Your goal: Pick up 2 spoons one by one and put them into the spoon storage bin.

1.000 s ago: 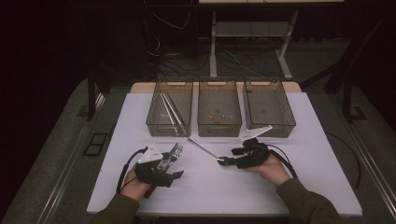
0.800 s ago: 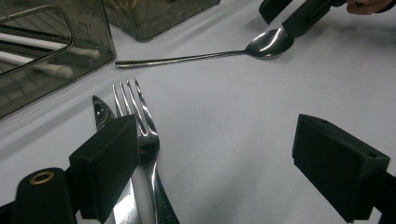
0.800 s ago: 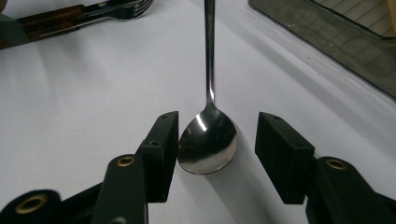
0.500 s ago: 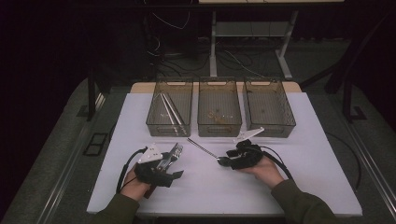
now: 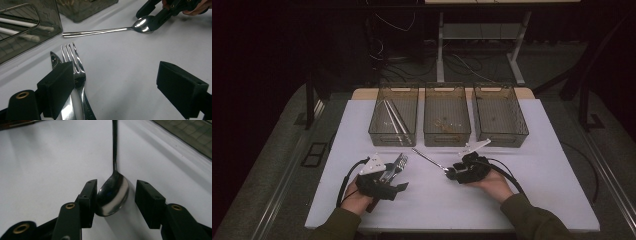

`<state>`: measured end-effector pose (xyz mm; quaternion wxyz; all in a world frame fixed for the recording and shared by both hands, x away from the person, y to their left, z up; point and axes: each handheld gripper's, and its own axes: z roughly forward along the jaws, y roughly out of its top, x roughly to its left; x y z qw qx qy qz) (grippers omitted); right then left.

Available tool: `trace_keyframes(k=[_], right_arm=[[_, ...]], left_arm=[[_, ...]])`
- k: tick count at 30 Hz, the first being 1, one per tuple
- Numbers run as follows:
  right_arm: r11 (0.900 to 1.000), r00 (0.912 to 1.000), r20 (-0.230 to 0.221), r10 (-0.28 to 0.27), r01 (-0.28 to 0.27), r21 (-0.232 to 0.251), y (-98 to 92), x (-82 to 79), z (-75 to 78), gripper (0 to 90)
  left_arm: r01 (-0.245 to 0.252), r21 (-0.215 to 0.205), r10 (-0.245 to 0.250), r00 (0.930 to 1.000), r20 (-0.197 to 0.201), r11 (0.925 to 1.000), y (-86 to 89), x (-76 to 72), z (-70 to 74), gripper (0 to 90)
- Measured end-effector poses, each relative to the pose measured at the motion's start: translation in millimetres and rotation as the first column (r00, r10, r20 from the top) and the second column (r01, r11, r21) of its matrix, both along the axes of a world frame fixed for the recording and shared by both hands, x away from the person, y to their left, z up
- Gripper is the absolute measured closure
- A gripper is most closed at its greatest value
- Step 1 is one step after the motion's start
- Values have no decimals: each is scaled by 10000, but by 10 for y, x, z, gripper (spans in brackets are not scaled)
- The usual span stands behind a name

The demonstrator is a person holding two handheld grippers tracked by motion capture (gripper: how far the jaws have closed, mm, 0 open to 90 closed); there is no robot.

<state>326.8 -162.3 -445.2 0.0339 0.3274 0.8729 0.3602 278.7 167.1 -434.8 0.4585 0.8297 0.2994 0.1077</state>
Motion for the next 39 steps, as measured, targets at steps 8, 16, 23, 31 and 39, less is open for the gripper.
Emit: trace_keyframes(k=[8, 16, 23, 31, 39], right_arm=[[9994, 9990, 439, 108, -94, -330, 35, -48, -12, 573], [9985, 9974, 719, -17, 55, -536, 45, -75, -13, 652], [9984, 9943, 1038, -248, 300, -485, 52, -96, -8, 739], [9992, 9915, 1281, -236, 274, -279, 43, -110, 17, 813], [9998, 9924, 1224, -107, 88, 165, 36, -120, 43, 868]], left_arm=[[1, -10, -1, 10000, -2, 10000, 2, 0, 1, 130], [-4, -9, 4, 10000, -6, 10000, 3, -1, 2, 130], [-25, -27, 25, 10000, -11, 10000, 5, -1, 4, 130], [-29, -23, 29, 10000, -9, 10000, 6, -2, 4, 130], [-33, -24, 33, 10000, -14, 10000, 6, -2, 4, 130]])
